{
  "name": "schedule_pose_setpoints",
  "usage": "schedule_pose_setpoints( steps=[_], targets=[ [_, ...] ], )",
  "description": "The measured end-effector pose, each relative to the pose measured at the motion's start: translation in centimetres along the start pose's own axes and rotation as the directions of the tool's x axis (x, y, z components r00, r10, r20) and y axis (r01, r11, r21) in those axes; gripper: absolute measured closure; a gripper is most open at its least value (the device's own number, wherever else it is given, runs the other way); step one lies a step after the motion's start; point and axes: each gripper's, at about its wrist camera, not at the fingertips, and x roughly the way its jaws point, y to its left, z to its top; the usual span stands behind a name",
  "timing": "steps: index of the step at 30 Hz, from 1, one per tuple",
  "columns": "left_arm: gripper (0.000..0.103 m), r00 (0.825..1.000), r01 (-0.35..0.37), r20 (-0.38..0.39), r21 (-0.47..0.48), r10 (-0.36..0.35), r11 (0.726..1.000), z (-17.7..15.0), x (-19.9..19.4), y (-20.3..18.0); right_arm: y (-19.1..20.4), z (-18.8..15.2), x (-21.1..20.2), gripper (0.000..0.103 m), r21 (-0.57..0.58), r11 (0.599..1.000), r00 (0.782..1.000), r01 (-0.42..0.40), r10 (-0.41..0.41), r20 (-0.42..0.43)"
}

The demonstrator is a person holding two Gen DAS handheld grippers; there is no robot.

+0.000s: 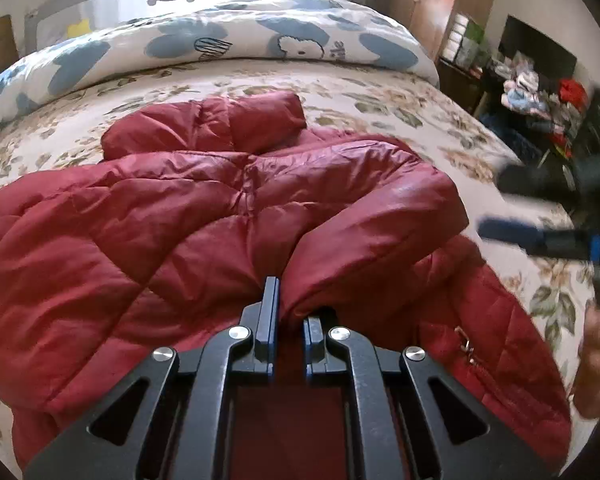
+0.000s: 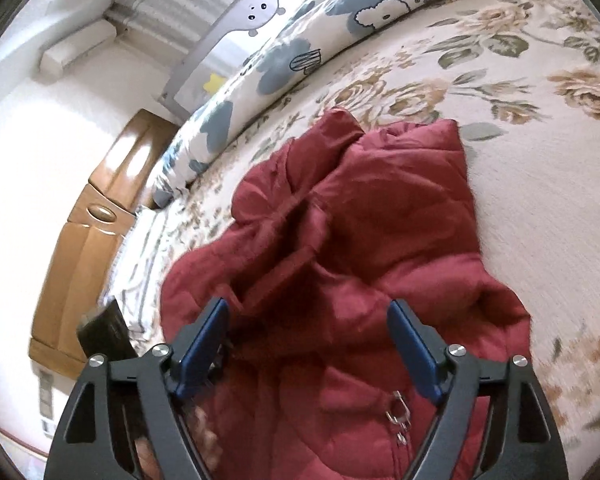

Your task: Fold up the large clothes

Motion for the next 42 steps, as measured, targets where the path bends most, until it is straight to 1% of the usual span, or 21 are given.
schedule_pose_setpoints(
  steps=[4, 7, 8, 9, 10, 11, 13, 15, 18, 23, 27, 29, 30, 32, 34, 35, 37, 38, 39, 41, 42],
  targets=[
    [0.096, 1.0, -0.006, -0.009, 0.009, 0.006, 1.0, -0.3, 0.1, -0.2, -0.6, 1.4, 2.9, 0.019, 0.051, 0.997, 0.997, -0.055, 0.058, -0.046],
    [0.096, 1.0, 0.006, -0.016, -0.006, -0.006, 1.0, -0.2, 0.2, 0.0, -0.9, 2.0, 5.2, 0.019, 0.077, 0.994, 0.994, -0.073, 0.079, -0.074],
    [0.096, 1.0, 0.009, -0.018, -0.007, -0.009, 1.0, -0.2, 0.2, 0.1, -1.0, 2.0, 5.7, 0.026, 0.075, 0.995, 0.994, -0.071, 0.077, -0.078],
    [0.096, 1.0, 0.012, -0.021, -0.008, -0.012, 1.0, -0.2, 0.3, 0.1, -1.0, 2.0, 6.2, 0.046, 0.069, 0.995, 0.994, -0.067, 0.073, -0.087],
    [0.094, 1.0, 0.013, -0.024, -0.011, -0.013, 1.0, -0.2, 0.3, 0.2, -0.9, 2.0, 6.6, 0.061, 0.065, 0.997, 0.994, -0.052, 0.058, -0.095],
    [0.09, 1.0, 0.013, -0.027, -0.018, -0.013, 1.0, -0.2, 0.2, 0.3, -0.9, 1.9, 6.9, 0.083, 0.064, 0.997, 0.994, -0.033, 0.039, -0.099],
    [0.077, 0.998, 0.04, -0.048, -0.04, -0.042, 0.998, -0.3, 0.0, 0.8, -0.9, 1.9, 6.9, 0.089, 0.06, 0.998, 0.996, -0.031, 0.036, -0.084],
    [0.068, 0.994, 0.083, -0.06, -0.07, -0.087, 0.994, -0.5, -0.6, 1.3, -0.8, 1.9, 6.5, 0.093, 0.048, 0.999, 0.998, -0.024, 0.026, -0.059],
    [0.056, 0.994, 0.092, -0.049, -0.078, -0.096, 0.993, -1.0, -2.1, 1.8, -0.8, 2.1, 5.5, 0.095, 0.039, 0.999, 1.0, -0.013, 0.014, -0.022],
    [0.056, 0.996, 0.08, -0.019, -0.102, -0.082, 0.992, -1.0, -4.6, 3.8, -1.2, 2.6, 2.5, 0.095, -0.012, 0.998, 0.996, 0.062, -0.061, 0.063],
    [0.056, 0.999, 0.049, 0.013, -0.157, -0.047, 0.986, 0.1, -5.9, 6.7, -2.1, 2.4, 2.3, 0.095, -0.051, 0.987, 0.986, 0.155, -0.151, 0.071],
    [0.056, 1.0, 0.01, 0.021, -0.187, -0.007, 0.982, 1.1, -5.9, 8.5, -2.8, 2.1, 3.0, 0.095, -0.068, 0.979, 0.98, 0.19, -0.186, 0.067],
    [0.056, 1.0, -0.012, 0.018, -0.201, 0.016, 0.98, 1.5, -5.7, 9.3, -3.0, 2.0, 3.3, 0.095, -0.075, 0.976, 0.978, 0.203, -0.199, 0.065],
    [0.056, 0.999, -0.03, 0.005, -0.227, 0.032, 0.973, 2.0, -5.0, 10.7, -3.3, 1.6, 4.0, 0.095, -0.082, 0.971, 0.974, 0.224, -0.219, 0.062],
    [0.056, 0.999, -0.039, -0.042, -0.259, 0.029, 0.965, 2.0, -3.4, 12.2, -3.5, 1.3, 4.3, 0.094, -0.083, 0.97, 0.973, 0.229, -0.224, 0.061],
    [0.056, 0.997, -0.044, -0.066, -0.269, 0.027, 0.962, 1.8, -2.6, 12.7, -3.5, 1.1, 4.5, 0.093, -0.083, 0.97, 0.973, 0.228, -0.224, 0.057],
    [0.056, 0.993, -0.067, -0.111, -0.276, 0.038, 0.959, 1.4, -1.0, 13.4, -3.2, 0.9, 4.2, 0.085, -0.086, 0.969, 0.972, 0.231, -0.226, 0.062],
    [0.056, 0.991, -0.082, -0.125, -0.271, 0.049, 0.959, 1.0, -0.4, 13.5, -2.8, 0.9, 3.8, 0.08, -0.09, 0.966, 0.969, 0.242, -0.237, 0.069],
    [0.056, 0.989, -0.095, -0.135, -0.263, 0.061, 0.96, 0.7, 0.1, 13.4, -2.5, 0.9, 3.4, 0.073, -0.095, 0.962, 0.965, 0.256, -0.249, 0.08],
    [0.056, 0.986, -0.112, -0.145, -0.255, 0.076, 0.96, 0.1, 0.5, 13.4, -1.2, 0.7, 2.0, 0.067, -0.114, 0.944, 0.946, 0.309, -0.293, 0.138],
    [0.056, 0.986, -0.114, -0.144, -0.256, 0.079, 0.96, -0.1, 0.6, 13.3, -0.3, 0.5, 1.1, 0.067, -0.133, 0.933, 0.933, 0.335, -0.31, 0.181]
  ],
)
